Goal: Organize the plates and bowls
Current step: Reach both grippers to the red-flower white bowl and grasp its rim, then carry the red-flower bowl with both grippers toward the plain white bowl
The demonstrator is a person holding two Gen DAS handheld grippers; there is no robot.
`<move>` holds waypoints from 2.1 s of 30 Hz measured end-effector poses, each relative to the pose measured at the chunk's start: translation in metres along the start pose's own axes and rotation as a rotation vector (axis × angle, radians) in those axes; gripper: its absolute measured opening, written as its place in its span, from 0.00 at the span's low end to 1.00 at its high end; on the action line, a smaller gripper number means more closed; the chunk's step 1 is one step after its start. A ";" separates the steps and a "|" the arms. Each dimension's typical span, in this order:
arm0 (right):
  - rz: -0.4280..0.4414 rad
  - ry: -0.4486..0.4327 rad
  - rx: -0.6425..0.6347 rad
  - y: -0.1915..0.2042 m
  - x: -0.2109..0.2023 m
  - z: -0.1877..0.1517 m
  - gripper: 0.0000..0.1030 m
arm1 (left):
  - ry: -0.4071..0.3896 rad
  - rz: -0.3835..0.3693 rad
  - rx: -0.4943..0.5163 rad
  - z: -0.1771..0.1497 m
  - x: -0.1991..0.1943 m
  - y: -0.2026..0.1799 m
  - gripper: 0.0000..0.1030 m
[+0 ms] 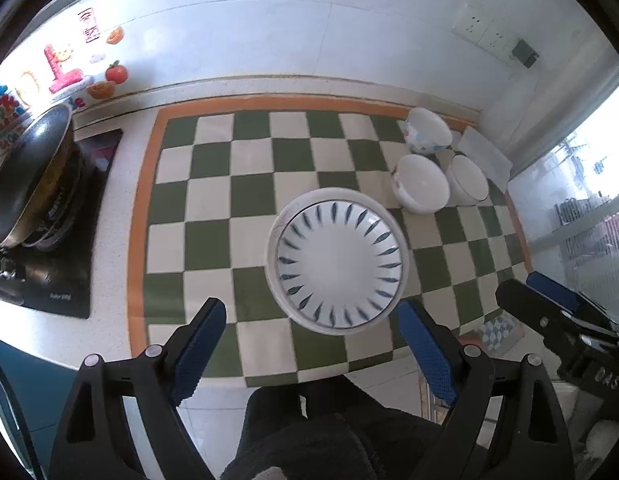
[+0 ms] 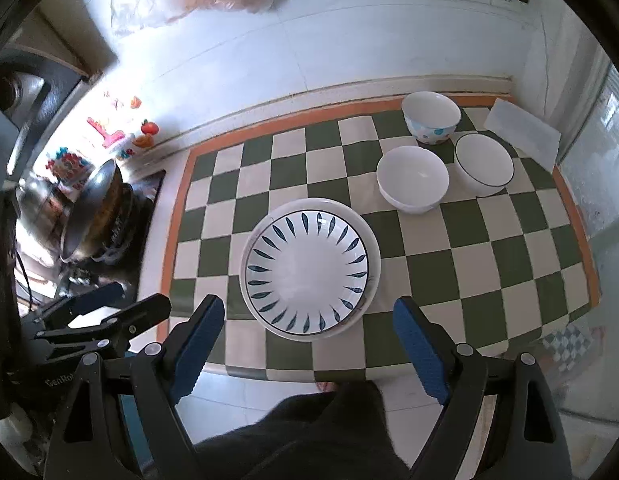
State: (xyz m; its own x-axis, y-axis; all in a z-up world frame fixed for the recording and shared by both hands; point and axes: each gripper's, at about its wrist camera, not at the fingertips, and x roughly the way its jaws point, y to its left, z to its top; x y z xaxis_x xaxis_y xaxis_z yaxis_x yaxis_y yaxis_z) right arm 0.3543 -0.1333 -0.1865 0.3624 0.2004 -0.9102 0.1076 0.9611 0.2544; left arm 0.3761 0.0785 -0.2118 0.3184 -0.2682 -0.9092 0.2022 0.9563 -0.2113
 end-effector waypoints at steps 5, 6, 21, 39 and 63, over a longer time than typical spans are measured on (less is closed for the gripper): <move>0.012 -0.023 0.080 -0.043 0.003 0.012 0.86 | -0.067 0.005 -0.016 0.020 0.013 -0.018 0.86; 0.000 -0.028 0.102 -0.058 0.007 0.017 0.86 | -0.073 -0.009 -0.030 0.028 0.020 -0.022 0.86; 0.064 0.244 0.264 -0.239 0.179 0.119 0.71 | 0.202 -0.076 -0.162 0.137 0.216 -0.097 0.61; 0.058 0.323 0.125 -0.233 0.275 0.158 0.12 | 0.358 -0.026 -0.071 0.149 0.299 -0.129 0.13; 0.067 0.307 0.150 -0.263 0.178 0.105 0.10 | 0.326 -0.086 0.036 0.091 0.233 -0.192 0.13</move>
State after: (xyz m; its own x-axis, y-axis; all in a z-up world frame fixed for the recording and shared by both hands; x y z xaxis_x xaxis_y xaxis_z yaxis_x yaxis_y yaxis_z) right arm 0.4873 -0.3705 -0.3809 0.0802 0.3323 -0.9397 0.2364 0.9095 0.3418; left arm 0.4953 -0.1786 -0.3504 -0.0134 -0.2905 -0.9568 0.2499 0.9255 -0.2845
